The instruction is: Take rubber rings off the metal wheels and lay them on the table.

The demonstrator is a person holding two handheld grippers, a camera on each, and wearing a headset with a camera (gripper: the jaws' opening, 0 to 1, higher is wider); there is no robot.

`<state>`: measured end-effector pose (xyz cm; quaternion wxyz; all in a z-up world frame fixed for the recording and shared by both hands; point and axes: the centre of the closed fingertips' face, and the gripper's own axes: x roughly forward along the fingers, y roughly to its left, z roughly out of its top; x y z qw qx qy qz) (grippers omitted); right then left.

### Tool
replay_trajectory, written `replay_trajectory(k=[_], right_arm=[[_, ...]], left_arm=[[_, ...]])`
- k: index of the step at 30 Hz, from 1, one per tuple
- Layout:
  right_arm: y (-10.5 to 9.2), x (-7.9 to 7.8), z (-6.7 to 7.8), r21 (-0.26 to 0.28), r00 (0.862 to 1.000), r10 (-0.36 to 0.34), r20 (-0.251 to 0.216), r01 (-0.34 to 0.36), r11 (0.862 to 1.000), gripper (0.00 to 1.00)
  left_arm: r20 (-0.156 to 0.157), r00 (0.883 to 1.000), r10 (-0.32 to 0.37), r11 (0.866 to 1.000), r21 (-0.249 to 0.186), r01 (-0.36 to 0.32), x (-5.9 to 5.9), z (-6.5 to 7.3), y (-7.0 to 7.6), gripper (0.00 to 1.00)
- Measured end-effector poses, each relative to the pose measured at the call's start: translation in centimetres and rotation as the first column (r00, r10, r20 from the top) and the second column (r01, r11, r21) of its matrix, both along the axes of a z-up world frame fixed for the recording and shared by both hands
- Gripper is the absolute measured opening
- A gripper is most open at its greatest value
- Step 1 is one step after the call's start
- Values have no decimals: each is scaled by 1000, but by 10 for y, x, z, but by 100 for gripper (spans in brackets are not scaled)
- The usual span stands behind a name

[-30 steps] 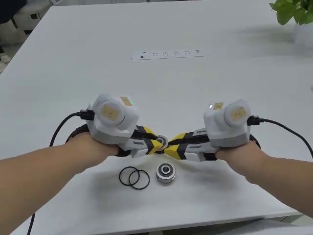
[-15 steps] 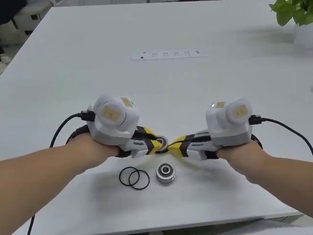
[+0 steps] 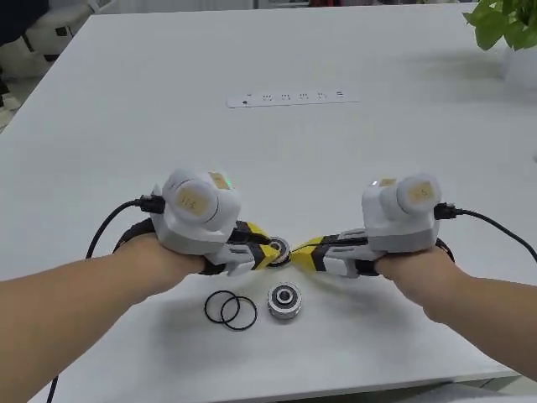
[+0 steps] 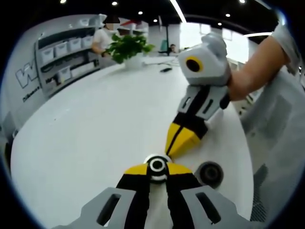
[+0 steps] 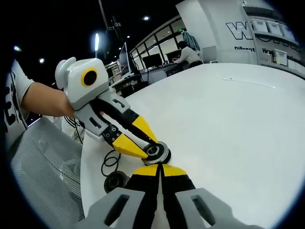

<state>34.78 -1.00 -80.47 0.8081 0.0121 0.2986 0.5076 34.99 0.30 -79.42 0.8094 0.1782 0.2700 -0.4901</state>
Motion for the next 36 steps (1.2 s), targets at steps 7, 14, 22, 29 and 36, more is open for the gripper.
replay_trajectory(k=[7, 14, 22, 29, 36], right_arm=[[0, 1, 5, 65, 996, -67, -64, 71, 995, 0], [1, 2, 8, 79, 992, -94, -81, 100, 992, 0], [3, 1, 11, 50, 997, -64, -34, 65, 997, 0], [7, -4, 13, 32, 999, -41, -22, 42, 999, 0], [9, -4, 15, 24, 1000, -28, -13, 29, 999, 0]], left_arm=[[0, 1000, 6, 1000, 1, -6, 1, 0, 0, 12], [-1, 1000, 22, 1000, -2, -22, 1, -1, 0, 12], [9, 999, 31, 1000, 2, -31, 1, -1, 0, 12], [17, 999, 30, 1000, 7, -30, 1, -2, 0, 12], [25, 999, 35, 999, 8, -35, 1, -1, 0, 11]])
